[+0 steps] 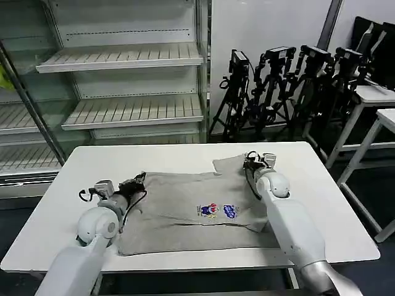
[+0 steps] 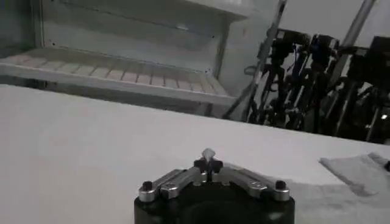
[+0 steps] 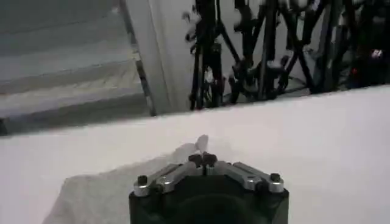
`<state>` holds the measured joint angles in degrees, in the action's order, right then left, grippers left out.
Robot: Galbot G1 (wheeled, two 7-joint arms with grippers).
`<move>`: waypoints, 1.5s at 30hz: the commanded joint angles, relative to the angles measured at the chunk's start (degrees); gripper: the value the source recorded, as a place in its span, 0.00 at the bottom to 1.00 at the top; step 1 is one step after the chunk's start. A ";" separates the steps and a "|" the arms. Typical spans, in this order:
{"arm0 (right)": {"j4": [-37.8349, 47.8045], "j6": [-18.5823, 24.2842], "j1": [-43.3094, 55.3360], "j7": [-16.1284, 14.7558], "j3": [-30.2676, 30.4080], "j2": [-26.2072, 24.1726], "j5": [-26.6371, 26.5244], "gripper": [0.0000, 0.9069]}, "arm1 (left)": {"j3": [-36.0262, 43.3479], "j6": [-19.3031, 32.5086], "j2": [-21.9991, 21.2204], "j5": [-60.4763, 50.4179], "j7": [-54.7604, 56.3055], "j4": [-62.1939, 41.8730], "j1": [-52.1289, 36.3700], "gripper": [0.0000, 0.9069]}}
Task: Fold and organize the clothes.
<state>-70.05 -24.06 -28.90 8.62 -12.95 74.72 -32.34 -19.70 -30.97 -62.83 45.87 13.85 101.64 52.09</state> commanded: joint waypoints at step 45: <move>-49.34 2.88 -49.24 3.29 -14.69 -9.02 9.07 1.00 | -5.12 -1.63 2.49 -8.85 -0.67 17.19 20.28 1.00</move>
<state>-114.37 -20.87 -73.34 11.24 -26.09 65.74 -24.27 -23.62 -32.55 -59.19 38.01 12.79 116.30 70.75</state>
